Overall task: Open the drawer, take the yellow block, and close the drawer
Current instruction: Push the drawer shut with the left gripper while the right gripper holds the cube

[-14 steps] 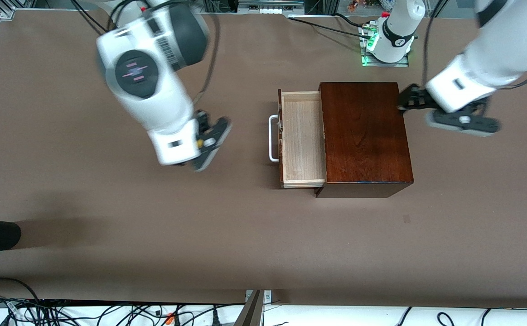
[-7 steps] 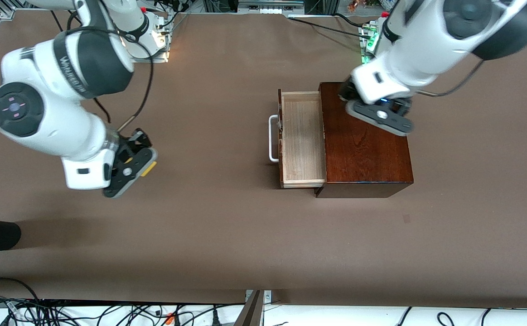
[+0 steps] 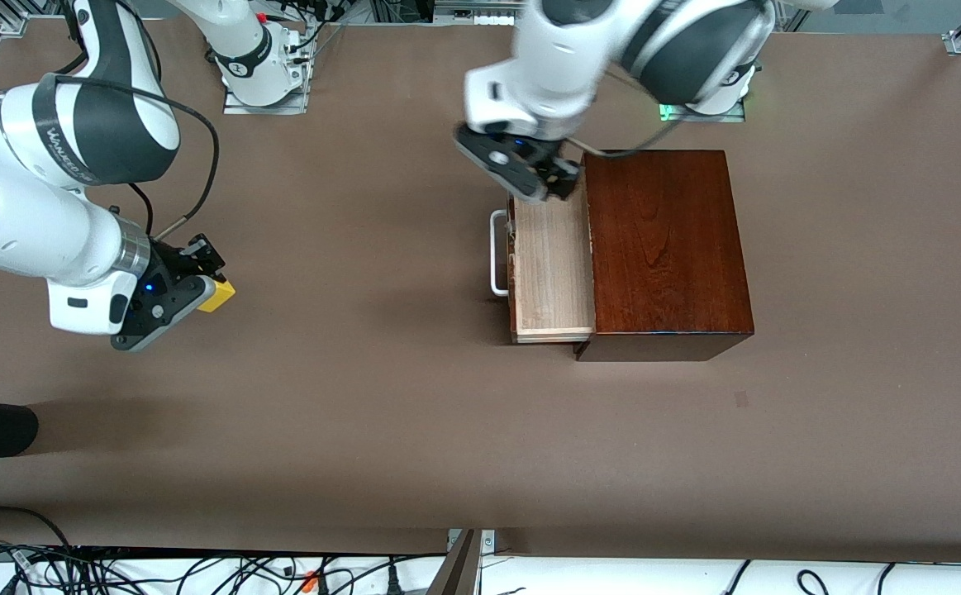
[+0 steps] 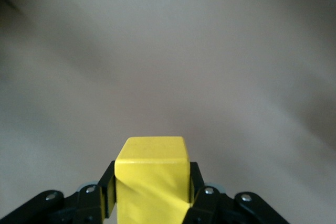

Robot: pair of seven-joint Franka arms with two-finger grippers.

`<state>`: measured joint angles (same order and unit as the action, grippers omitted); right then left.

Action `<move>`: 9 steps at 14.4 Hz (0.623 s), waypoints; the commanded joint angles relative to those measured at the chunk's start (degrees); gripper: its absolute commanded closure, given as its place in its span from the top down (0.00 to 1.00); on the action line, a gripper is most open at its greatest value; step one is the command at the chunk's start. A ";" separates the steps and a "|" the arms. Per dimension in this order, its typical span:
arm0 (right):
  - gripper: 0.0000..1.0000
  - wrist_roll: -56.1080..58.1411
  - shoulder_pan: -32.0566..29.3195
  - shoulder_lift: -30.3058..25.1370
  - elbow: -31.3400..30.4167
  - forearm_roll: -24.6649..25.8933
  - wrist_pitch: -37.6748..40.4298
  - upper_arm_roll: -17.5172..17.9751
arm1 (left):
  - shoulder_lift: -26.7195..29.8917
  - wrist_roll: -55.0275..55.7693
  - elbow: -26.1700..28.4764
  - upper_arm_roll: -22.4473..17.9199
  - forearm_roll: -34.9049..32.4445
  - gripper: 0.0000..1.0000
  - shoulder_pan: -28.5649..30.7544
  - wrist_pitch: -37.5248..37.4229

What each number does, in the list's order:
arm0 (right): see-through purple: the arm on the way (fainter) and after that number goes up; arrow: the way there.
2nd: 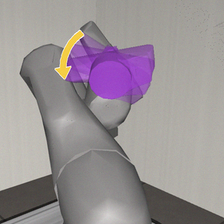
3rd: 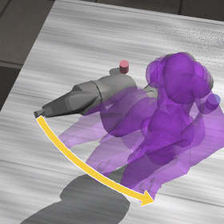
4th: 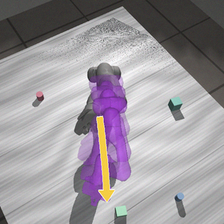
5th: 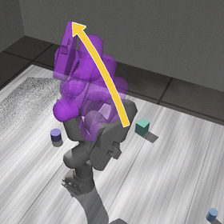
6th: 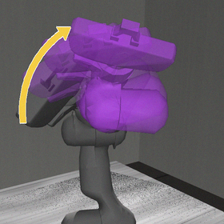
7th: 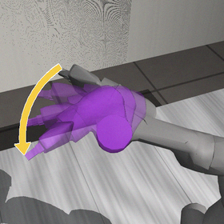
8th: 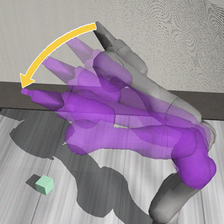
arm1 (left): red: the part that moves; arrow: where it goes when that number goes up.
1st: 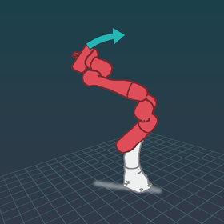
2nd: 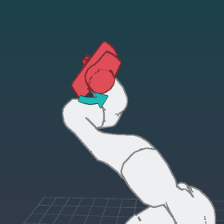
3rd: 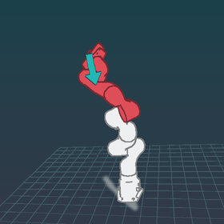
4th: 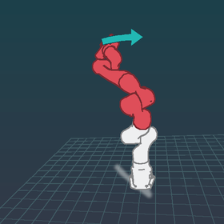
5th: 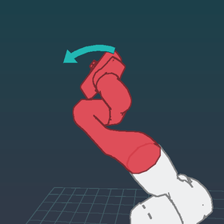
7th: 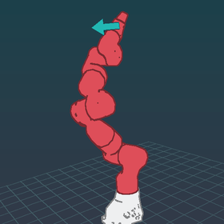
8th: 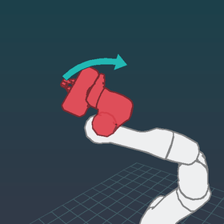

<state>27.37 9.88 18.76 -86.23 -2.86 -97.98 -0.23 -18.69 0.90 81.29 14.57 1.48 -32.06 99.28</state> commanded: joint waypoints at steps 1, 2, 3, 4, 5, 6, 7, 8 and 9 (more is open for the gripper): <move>0.10 -4.68 -1.87 -4.87 -11.92 -1.35 -6.42 0.40 | -4.59 -13.94 -2.89 -0.69 -2.36 1.00 -3.09 0.82; 0.10 -5.83 -2.40 -4.96 -14.55 -1.36 -8.79 0.40 | -5.82 -17.39 -2.89 -0.69 -2.54 1.00 -3.97 2.04; 0.10 -6.71 -2.58 -4.87 -17.01 -1.36 -11.25 0.40 | -6.88 -20.47 -2.89 -0.69 -2.80 1.00 -4.24 3.18; 0.10 -7.33 -3.10 -4.87 -19.47 -1.36 -14.23 0.40 | -8.46 -23.89 -2.89 -0.69 -2.80 1.00 -4.33 4.41; 0.10 -7.68 -3.54 -4.87 -21.76 -1.36 -17.22 0.40 | -9.43 -27.32 -2.89 -0.78 -2.98 1.00 -4.59 5.21; 0.10 -8.21 -3.81 -4.87 -24.05 -1.36 -20.38 0.40 | -10.57 -30.22 -2.89 -0.78 -4.72 1.00 -4.59 5.65; 0.10 -10.04 -3.99 -4.87 -26.24 -1.44 -23.19 0.40 | -11.63 -33.30 -2.89 -0.69 -7.52 1.00 -4.77 5.83; 0.10 -13.10 -4.07 -4.70 -28.09 -1.36 -25.31 0.40 | -12.68 -36.20 -2.89 -0.69 -9.72 1.00 -5.38 5.83; 0.10 -15.92 -4.07 -4.61 -29.59 -1.36 -26.99 0.40 | -13.47 -38.32 -2.89 -0.78 -11.31 1.00 -5.73 5.92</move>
<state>15.97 6.51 16.57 -110.67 -3.29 -121.11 -0.37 -29.72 -32.17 80.90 14.39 -6.07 -36.12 105.63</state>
